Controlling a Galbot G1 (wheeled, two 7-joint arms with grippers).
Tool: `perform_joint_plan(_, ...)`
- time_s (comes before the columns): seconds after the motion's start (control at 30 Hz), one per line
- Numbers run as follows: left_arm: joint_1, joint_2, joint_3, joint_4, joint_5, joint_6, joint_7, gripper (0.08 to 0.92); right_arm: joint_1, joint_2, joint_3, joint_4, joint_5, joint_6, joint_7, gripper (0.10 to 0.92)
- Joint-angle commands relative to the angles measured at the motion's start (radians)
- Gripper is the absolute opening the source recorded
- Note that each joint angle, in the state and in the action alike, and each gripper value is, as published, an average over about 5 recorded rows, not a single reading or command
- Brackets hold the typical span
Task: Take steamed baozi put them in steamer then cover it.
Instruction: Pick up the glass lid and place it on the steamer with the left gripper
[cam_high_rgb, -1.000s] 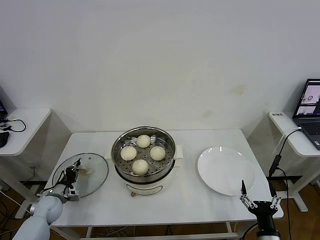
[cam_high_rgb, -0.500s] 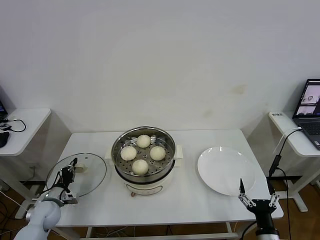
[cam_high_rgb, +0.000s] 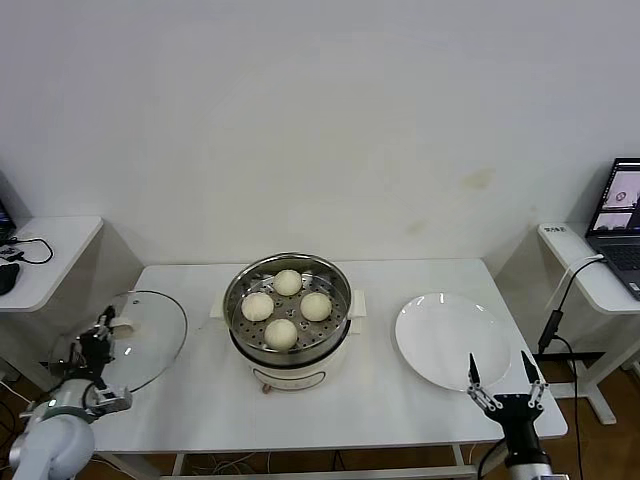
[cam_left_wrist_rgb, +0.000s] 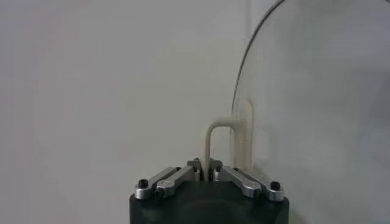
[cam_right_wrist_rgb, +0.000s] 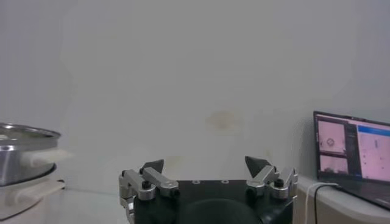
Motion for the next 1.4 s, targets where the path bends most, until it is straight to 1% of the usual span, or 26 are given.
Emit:
perform_joint_plan(0.03,0.06,0.014,-0.026,-0.321,-0.036,0.142,0.13,0.149,0.01,-0.027,-0.028,-0.018,-0.024,-0.005,0.01,0.823)
perform_joint_plan(0.13,0.014,0.03,0.065,-0.364,-0.021,0.185,0.159,0.149,0.019,-0.024,-0.036,-0.022,-0.043,-0.013,0.03,0.823)
perform_joint_plan(0.23,-0.035,0.036,0.159,-0.378,0.0,0.222,0.181,0.149,0.02,-0.017,-0.037,-0.022,-0.075,-0.022,0.061,0.823)
perform_joint_plan(0.37,-0.124,0.031,0.285,-0.361,0.013,0.258,0.196,0.149,0.019,-0.007,-0.041,-0.025,-0.123,-0.035,0.092,0.823)
perform_joint_plan(0.47,-0.208,0.013,0.379,-0.325,0.025,0.285,0.206,0.149,0.028,0.006,-0.054,-0.035,-0.152,-0.047,0.108,0.823)
perform_joint_plan(0.6,-0.307,-0.035,0.482,-0.274,0.082,0.316,0.234,0.149,0.037,0.019,-0.077,-0.049,-0.189,-0.055,0.124,0.823)
perform_joint_plan(0.7,-0.363,-0.084,0.535,-0.245,0.142,0.329,0.255,0.149,0.04,0.025,-0.088,-0.056,-0.214,-0.055,0.131,0.823)
perform_joint_plan(0.9,-0.446,-0.218,0.606,-0.204,0.274,0.341,0.308,0.149,0.044,0.028,-0.106,-0.074,-0.244,-0.048,0.14,0.823)
perform_joint_plan(0.97,-0.462,-0.252,0.626,-0.186,0.302,0.349,0.329,0.149,0.046,0.031,-0.114,-0.082,-0.251,-0.047,0.141,0.823)
perform_joint_plan(1.17,-0.481,-0.326,0.655,-0.132,0.363,0.364,0.376,0.149,0.051,0.037,-0.128,-0.091,-0.263,-0.045,0.143,0.823)
perform_joint_plan(1.4,-0.475,-0.399,0.664,-0.077,0.422,0.363,0.391,0.149,0.053,0.036,-0.131,-0.098,-0.264,-0.044,0.143,0.823)
